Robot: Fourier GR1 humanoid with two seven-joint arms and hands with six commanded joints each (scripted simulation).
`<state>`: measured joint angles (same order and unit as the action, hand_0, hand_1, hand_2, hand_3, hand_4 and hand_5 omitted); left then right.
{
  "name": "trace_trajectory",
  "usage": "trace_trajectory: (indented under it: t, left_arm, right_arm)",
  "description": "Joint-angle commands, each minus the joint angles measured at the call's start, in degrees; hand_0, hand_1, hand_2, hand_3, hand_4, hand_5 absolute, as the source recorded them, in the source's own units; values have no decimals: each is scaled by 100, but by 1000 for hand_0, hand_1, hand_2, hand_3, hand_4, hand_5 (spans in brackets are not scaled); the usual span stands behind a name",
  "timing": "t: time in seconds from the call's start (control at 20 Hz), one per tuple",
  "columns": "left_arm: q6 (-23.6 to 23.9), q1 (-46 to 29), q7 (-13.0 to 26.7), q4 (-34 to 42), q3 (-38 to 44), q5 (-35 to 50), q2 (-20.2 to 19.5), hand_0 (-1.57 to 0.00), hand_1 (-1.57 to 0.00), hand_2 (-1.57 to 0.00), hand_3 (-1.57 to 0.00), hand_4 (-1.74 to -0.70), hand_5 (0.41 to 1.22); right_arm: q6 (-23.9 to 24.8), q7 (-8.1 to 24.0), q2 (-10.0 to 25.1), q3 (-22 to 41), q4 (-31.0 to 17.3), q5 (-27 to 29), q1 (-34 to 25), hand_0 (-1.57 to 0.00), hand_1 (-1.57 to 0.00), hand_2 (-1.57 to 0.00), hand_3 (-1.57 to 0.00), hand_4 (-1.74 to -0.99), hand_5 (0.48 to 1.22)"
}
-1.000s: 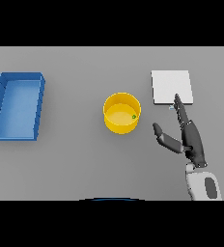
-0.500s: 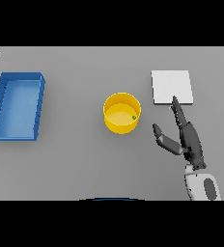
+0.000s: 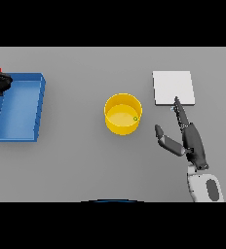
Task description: Pick up the red beaker and tilt it to pour out 1 green nut into yellow bowl. Pick up the yellow bowl and place it on the metallic measuring scale.
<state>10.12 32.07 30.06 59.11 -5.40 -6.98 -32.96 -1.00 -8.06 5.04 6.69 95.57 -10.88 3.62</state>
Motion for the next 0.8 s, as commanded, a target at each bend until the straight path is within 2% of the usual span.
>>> trace_trajectory:
  t: [0.0, 0.05, 0.15, 0.2, 0.3, 0.45, 0.65, 0.75]
  left_arm:
    - [-98, -42, 112, 130, -5, 51, -54, -1571, -1571, -1526, -1525, -1521, 818]
    - [-380, -148, 23, 403, -76, 150, -125, -1469, -1344, -1276, -1318, -1369, 774]
    - [-855, -287, -59, 639, -23, 512, -191, -940, -860, -817, -843, -1126, 705]
    - [-1038, -359, -54, 786, 46, 740, -209, -751, -687, -653, -675, -1050, 683]
    - [-1348, -364, 115, 787, -71, 670, -409, -481, -440, -418, -431, -915, 651]
    - [-1424, -351, 233, 664, -302, 413, -419, -246, -225, -213, -220, -828, 627]
    - [-1279, -230, -35, 498, -357, 189, -422, -100, -91, -87, -90, -783, 631]
    - [-1163, -273, -195, 561, -343, 208, -342, -64, -58, -55, -57, -778, 633]
  right_arm:
    - [-16, -57, 2, 1, 21, 18, 39, 1, 1, 1, 1, -1155, 670]
    - [-5, -36, 8, -8, 45, 19, 32, 1, 1, 1, 1, -1153, 670]
    - [15, -40, 11, -3, 52, -5, 21, 1, 1, 1, 1, -1149, 670]
    - [-24, -79, 37, -38, 2, 49, 33, 1, 1, 1, 1, -1150, 671]
    - [-28, -139, 46, -60, 18, 82, 65, 1, 1, 1, 1, -1155, 670]
    - [80, -122, 30, -16, 25, -73, 41, 1, 1, 1, 1, -1156, 665]
    - [162, -58, -1, 30, -6, -201, 2, 1, 1, 1, 1, -1154, 657]
    - [260, 324, 84, 82, 3, -478, -69, 1, 1, 1, 1, -1131, 631]
